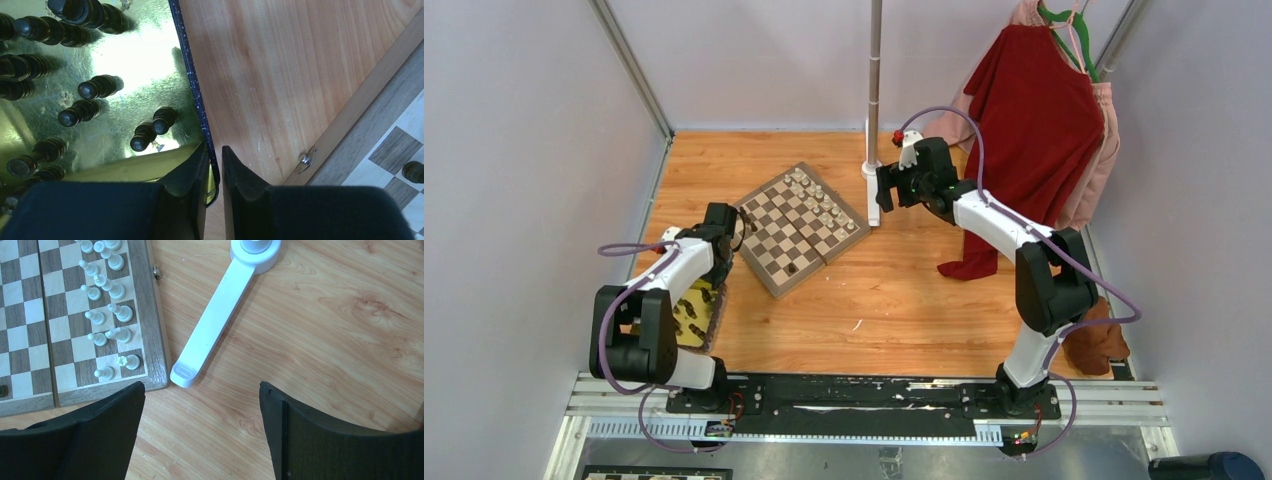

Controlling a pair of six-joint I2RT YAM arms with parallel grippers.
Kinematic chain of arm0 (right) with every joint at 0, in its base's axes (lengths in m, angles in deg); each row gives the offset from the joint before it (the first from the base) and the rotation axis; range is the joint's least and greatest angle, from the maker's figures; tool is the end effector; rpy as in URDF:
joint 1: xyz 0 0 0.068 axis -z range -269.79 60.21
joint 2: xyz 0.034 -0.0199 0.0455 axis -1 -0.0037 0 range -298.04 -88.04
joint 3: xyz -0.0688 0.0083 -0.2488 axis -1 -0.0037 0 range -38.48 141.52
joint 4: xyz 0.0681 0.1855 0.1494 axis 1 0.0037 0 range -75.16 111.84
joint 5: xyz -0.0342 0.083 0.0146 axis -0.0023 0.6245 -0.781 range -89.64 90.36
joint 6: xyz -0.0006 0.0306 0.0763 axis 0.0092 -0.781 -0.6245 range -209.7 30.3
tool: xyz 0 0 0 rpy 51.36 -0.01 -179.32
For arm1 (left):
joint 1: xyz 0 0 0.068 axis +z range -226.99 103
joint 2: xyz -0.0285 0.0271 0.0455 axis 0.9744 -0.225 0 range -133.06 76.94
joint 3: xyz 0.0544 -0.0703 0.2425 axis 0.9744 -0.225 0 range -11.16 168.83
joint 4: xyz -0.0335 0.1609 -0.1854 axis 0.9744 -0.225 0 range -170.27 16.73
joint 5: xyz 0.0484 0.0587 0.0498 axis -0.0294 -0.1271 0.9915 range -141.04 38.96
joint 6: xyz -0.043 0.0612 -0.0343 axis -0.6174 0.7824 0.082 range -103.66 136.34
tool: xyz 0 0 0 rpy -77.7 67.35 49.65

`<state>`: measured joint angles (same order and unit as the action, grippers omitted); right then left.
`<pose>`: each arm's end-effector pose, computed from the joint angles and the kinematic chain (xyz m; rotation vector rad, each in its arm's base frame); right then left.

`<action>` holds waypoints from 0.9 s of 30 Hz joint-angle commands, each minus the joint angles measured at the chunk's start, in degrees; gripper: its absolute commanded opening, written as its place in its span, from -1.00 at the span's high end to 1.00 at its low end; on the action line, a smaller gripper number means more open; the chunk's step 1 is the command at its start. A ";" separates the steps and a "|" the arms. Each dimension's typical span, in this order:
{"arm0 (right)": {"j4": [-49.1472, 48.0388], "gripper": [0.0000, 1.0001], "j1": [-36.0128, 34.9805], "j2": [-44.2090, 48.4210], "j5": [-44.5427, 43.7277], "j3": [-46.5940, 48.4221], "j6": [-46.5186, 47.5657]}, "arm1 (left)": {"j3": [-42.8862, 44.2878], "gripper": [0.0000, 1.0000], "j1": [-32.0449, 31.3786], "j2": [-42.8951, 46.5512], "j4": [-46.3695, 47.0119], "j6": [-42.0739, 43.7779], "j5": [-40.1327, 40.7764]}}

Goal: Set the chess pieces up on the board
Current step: Pick up the storage box at the center of the board.

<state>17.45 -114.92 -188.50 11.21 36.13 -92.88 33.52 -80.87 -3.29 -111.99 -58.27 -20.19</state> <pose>0.3795 0.1929 0.2431 -0.5145 2.0317 0.4973 0.2387 0.0206 0.1433 -1.5704 2.0428 0.3251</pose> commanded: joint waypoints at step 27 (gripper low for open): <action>0.16 -0.75 -0.71 1.54 -1.08 0.04 0.23 | 2.24 1.00 0.30 0.48 -4.93 2.49 0.51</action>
<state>17.43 -114.92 -188.48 11.21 36.13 -92.88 34.40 -80.87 -3.71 -114.00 -57.05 -21.48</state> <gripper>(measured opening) 0.879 0.104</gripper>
